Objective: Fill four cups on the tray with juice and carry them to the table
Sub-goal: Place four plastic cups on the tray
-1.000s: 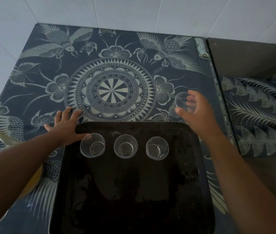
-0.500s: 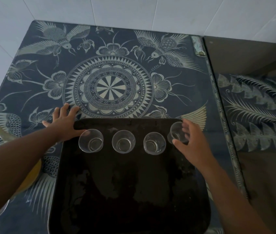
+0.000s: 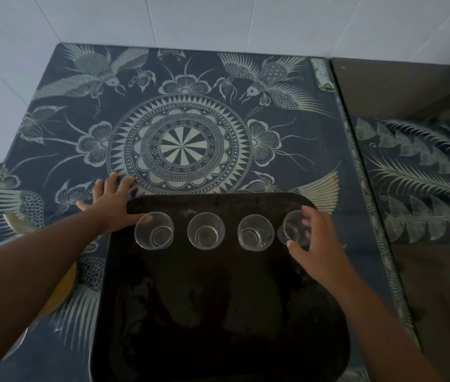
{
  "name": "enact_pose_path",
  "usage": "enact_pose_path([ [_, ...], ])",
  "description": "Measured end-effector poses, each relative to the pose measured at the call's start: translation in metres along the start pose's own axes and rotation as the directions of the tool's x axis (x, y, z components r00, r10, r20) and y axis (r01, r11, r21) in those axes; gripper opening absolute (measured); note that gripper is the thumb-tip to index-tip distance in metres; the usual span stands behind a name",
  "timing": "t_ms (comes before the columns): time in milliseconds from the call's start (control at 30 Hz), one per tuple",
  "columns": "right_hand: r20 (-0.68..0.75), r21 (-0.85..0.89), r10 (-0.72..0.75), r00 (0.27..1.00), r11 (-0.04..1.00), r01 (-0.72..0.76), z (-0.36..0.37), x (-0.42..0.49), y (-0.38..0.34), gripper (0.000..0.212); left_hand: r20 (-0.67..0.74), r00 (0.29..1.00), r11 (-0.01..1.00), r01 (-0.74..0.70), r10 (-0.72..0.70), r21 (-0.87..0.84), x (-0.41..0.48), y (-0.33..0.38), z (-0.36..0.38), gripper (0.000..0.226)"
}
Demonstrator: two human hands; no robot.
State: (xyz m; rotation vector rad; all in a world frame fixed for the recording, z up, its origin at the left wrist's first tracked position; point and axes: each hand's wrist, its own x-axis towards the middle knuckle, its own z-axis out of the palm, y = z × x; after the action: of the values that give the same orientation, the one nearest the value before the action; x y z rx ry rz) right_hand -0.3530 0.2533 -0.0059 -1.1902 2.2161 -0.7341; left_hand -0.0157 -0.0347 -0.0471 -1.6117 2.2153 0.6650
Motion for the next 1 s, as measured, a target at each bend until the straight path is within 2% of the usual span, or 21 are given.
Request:
enact_pose_path([
  [333,0.051,0.002,0.017,0.999,1.0,-0.018,-0.001,-0.004,0.001,0.097,0.001,1.0,1.0,-0.008,0.008,0.004,0.002,-0.003,0.001,0.12],
  [600,-0.042,-0.066,-0.057,0.997,0.996,0.054,-0.011,-0.015,-0.021,0.09,0.038,0.999,1.0,0.0,0.0,0.002,-0.003,-0.001,-0.002,0.118],
  [867,-0.093,-0.119,-0.084,0.992,0.99,0.073,-0.02,-0.014,-0.056,0.079,0.073,0.996,0.997,-0.047,0.042,0.061,-0.014,0.004,-0.03,0.071],
  [1000,-0.066,-0.132,-0.113,0.991,0.986,0.104,-0.012,-0.015,-0.084,0.075,-0.07,0.988,0.99,-0.142,0.141,-0.004,-0.041,0.012,-0.037,0.043],
])
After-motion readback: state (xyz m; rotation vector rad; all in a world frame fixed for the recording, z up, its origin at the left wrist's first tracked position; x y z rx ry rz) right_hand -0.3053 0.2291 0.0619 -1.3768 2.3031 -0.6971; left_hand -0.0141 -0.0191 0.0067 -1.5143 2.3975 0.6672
